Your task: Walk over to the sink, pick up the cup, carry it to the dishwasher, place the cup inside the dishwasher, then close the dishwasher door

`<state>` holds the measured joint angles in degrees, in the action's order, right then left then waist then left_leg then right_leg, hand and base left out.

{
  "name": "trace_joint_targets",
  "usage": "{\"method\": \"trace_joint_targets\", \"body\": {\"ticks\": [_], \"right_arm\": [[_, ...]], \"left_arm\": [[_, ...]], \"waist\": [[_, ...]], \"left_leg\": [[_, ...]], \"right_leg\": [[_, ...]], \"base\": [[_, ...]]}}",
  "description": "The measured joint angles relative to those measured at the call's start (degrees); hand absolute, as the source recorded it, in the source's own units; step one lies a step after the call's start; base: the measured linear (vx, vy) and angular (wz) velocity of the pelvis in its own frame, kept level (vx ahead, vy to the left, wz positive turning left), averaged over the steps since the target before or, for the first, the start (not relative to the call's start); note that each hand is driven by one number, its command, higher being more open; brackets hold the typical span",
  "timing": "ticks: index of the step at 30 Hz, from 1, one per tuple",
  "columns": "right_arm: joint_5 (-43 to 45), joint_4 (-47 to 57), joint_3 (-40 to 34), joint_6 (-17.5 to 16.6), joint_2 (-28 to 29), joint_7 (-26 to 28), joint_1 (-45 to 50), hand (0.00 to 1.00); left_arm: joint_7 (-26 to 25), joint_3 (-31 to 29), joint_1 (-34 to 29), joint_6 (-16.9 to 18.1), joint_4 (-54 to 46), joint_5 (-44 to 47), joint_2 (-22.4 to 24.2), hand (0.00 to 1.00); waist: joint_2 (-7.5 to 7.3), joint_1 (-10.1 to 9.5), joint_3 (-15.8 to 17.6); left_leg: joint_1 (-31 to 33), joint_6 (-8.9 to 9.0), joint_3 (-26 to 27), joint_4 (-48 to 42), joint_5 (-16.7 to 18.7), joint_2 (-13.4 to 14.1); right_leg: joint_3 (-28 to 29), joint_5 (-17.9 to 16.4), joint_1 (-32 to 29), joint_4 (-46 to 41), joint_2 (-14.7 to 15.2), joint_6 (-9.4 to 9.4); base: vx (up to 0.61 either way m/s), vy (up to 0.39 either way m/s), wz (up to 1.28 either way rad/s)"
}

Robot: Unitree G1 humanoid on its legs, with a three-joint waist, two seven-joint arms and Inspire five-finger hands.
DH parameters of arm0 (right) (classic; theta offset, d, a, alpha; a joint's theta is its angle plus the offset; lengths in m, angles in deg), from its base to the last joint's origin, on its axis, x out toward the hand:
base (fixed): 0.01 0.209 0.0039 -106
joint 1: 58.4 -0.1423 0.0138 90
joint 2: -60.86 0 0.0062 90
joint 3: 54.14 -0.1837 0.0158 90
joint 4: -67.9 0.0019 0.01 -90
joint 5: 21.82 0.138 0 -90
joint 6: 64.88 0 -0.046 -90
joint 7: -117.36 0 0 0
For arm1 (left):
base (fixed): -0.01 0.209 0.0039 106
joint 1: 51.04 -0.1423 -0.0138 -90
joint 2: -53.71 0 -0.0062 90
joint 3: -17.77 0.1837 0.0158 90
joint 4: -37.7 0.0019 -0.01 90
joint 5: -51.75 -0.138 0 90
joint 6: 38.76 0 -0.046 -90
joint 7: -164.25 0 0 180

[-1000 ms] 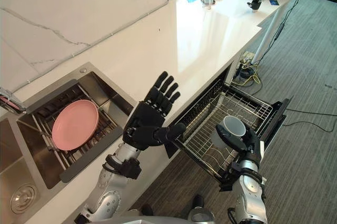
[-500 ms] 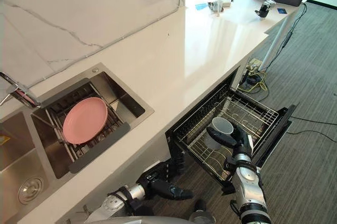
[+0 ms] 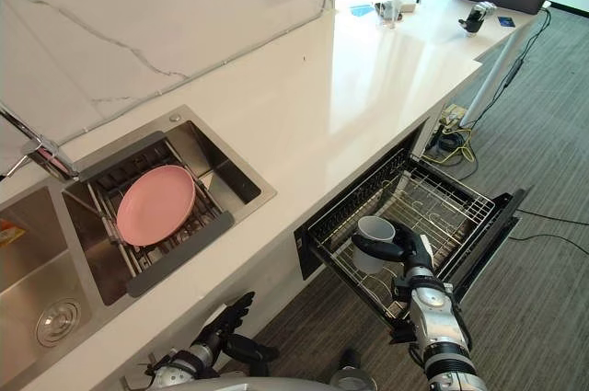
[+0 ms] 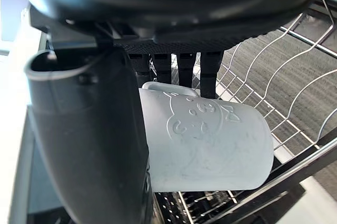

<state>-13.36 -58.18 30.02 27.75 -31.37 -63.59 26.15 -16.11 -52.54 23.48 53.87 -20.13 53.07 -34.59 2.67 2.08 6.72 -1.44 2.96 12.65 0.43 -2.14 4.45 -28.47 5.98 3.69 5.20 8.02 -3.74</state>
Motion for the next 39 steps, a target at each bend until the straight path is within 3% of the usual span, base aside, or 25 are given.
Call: {"method": "trace_joint_targets", "body": {"ticks": [10, 18, 19, 22, 31, 39], "right_arm": [[-5.93, -8.82, -1.35, 1.50, -3.02, -0.26, -5.82, 0.00], [-11.04, -16.13, -2.91, 3.05, -7.47, -1.97, -11.32, 0.00], [-11.16, -17.02, -2.92, 3.22, -7.81, -2.00, -11.92, 1.00], [-13.93, -17.46, -2.92, 4.16, -8.27, -1.99, -12.76, 1.00], [-16.38, -16.67, -2.91, 5.34, -8.63, -2.32, -15.90, 1.00], [-7.43, 0.66, -6.02, 3.89, -3.29, -3.93, -8.20, 1.00]], "left_arm": [[-1.48, -7.02, -1.14, -1.53, -0.37, 2.55, 1.81, 1.00], [0.56, -9.67, -0.86, -5.52, -0.42, 4.09, 5.55, 1.00], [0.49, -10.33, -0.84, -5.91, -0.23, 4.86, 5.92, 1.00], [-0.11, -15.12, 0.28, -7.99, 4.74, 8.87, 6.73, 1.00], [0.08, -18.93, 3.49, -9.79, 8.56, 15.06, 7.00, 1.00], [0.80, -22.43, 4.43, -13.29, 11.44, 21.65, 7.06, 1.00]], "waist": [[0.84, -2.89, 3.72], [4.19, -3.87, 7.33], [4.49, -4.12, 7.90], [5.09, -4.45, 8.98], [4.90, -5.47, 10.91], [4.37, -5.03, 11.08]], "left_leg": [[3.06, -0.66, -4.60, -0.09, -1.08, -1.52], [4.97, -0.75, -7.58, -0.81, -1.42, -1.97], [5.09, -0.74, -7.73, -0.91, -1.42, -1.99], [5.75, -0.72, -8.51, -1.18, -1.40, -2.23], [7.22, -0.37, -8.73, -2.94, -0.64, -2.70], [6.53, -0.33, -6.28, -5.29, 1.65, -1.42]], "right_leg": [[-4.91, -0.30, -0.12, -0.02, 1.34, -1.11], [-8.10, -0.55, 0.11, -0.35, 1.52, -1.45], [-8.22, -0.59, 0.11, -0.35, 1.52, -1.49], [-8.72, -0.77, 0.09, -0.36, 1.68, -1.61], [-8.91, -1.11, -0.75, -1.59, 2.58, -1.84], [-6.16, -1.66, -0.76, -2.38, 2.08, -1.64]], "base": [[0.00, 0.031, 0.26], [0.04, 0.003, 0.21], [0.02, 0.024, 0.10], [0.02, 0.024, 0.14], [0.01, 0.038, 0.02], [0.01, 0.007, -0.18]]}}
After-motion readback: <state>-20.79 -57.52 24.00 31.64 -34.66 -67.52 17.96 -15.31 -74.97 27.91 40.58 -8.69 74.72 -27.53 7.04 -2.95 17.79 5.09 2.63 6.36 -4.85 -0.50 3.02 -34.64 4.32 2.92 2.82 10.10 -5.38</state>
